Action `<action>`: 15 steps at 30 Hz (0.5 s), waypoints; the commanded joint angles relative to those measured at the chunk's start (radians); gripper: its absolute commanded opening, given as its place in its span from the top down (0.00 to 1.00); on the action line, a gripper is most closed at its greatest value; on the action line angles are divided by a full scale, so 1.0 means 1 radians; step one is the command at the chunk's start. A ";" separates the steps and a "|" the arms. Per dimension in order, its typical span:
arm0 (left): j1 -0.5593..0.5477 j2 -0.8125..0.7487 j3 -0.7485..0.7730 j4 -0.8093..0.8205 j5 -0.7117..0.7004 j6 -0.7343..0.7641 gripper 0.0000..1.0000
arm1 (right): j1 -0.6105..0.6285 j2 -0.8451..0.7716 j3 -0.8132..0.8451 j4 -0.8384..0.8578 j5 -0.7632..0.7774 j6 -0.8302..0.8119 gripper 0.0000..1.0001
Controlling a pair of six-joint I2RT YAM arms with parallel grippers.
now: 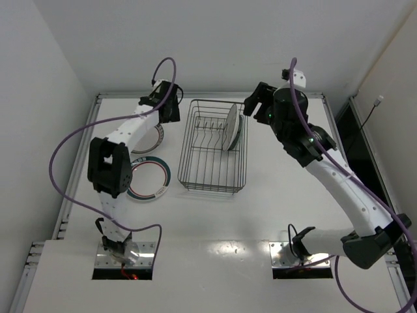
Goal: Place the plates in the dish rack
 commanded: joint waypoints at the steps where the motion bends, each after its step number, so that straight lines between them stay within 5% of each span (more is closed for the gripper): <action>1: 0.017 0.117 0.097 -0.091 0.093 0.068 0.14 | -0.031 0.020 -0.082 0.054 -0.072 -0.025 0.33; 7: 0.008 0.235 0.082 -0.132 0.000 0.068 0.14 | -0.112 -0.029 -0.130 0.083 -0.135 -0.025 0.32; 15: 0.041 0.306 0.037 -0.108 -0.029 0.086 0.34 | -0.189 -0.069 -0.187 0.110 -0.198 -0.015 0.32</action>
